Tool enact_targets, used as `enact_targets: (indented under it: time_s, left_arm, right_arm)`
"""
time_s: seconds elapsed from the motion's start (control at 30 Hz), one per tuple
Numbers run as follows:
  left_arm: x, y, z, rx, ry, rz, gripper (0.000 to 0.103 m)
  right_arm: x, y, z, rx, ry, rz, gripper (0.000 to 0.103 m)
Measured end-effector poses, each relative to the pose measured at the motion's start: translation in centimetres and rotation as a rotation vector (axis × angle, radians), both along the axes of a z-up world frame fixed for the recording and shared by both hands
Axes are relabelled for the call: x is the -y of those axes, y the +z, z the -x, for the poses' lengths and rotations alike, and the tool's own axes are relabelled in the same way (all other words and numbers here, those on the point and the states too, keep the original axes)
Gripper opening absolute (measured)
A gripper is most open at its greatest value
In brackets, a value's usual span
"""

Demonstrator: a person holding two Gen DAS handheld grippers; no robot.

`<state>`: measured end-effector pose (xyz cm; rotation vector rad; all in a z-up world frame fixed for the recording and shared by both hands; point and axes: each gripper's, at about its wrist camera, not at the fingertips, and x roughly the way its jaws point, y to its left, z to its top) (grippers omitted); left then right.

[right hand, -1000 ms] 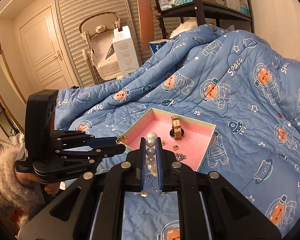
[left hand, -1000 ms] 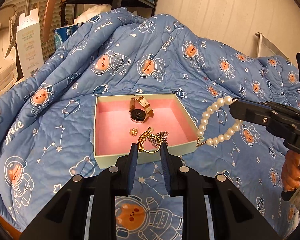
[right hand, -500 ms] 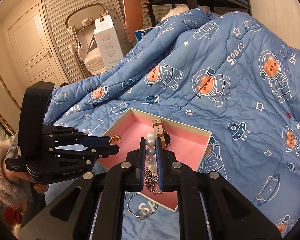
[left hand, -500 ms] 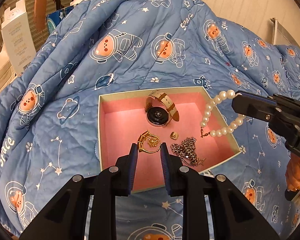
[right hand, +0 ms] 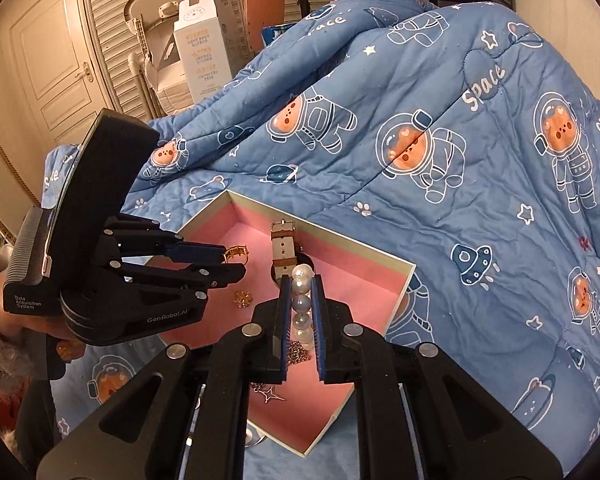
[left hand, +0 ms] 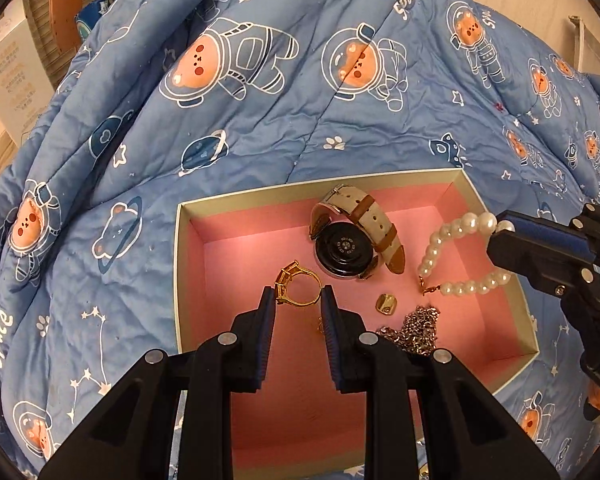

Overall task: Organize jewelry
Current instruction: 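Carry the bracelet with the right tool while the left tool carries the ring into the box, then open both tools in the box and withdraw them toward the remaining jewelry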

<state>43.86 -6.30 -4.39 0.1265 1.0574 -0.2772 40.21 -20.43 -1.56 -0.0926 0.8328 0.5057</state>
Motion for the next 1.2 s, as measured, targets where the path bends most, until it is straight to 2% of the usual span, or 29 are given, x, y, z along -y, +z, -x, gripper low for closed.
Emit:
enact_targets:
  time_s: [0.47,0.67,0.73,0.8,0.87,1.0,1.07,1.1,1.13,1.2]
  left_arm:
    - [0.0,-1.2,-1.1,-0.029,-0.005,-0.056,0.023]
    - [1.5,-1.6,-1.4,-0.021,-0.032,-0.116,0.023]
    - [1.8,-1.6,-1.5,-0.013,-0.039,-0.131,0.027]
    - [2.3,-1.3,-1.4,0.011,-0.048,-0.158,0.041]
    - [2.9,-0.9,-1.3,0.048,-0.058,-0.184,0.050]
    - [3.1,0.0,-1.1,0.080,-0.070,-0.212,0.054]
    - [2.7,0.7,-0.9,0.105,-0.070,-0.226,0.060]
    - [2.5,1.1,-0.8,0.119,-0.069,-0.226,0.064]
    - [2.0,1.5,-0.4,0.132,-0.065,-0.223,0.066]
    - [0.9,2.2,0.1,0.155,-0.046,-0.208,0.072]
  right_arm:
    - [-2.1,-2.1,-0.7,-0.015,0.100,0.131,0.010]
    - [-3.2,-2.6,-0.8,-0.001,0.154,0.218,0.010]
    - [-3.4,-2.8,-0.9,0.001,0.164,0.247,0.010]
    - [-3.5,-3.1,-1.1,0.003,0.169,0.276,0.010]
    - [-3.6,-3.2,-1.3,0.001,0.175,0.289,0.010]
    - [-3.5,-3.2,-1.4,0.001,0.177,0.302,0.011]
    - [-3.4,-3.2,-1.5,0.005,0.167,0.314,0.024]
    - [-3.3,-3.1,-1.5,0.014,0.165,0.315,0.048]
    - [-3.3,-2.8,-1.3,0.038,0.160,0.314,0.067]
    - [-3.2,-2.2,-0.9,0.088,0.159,0.306,0.068]
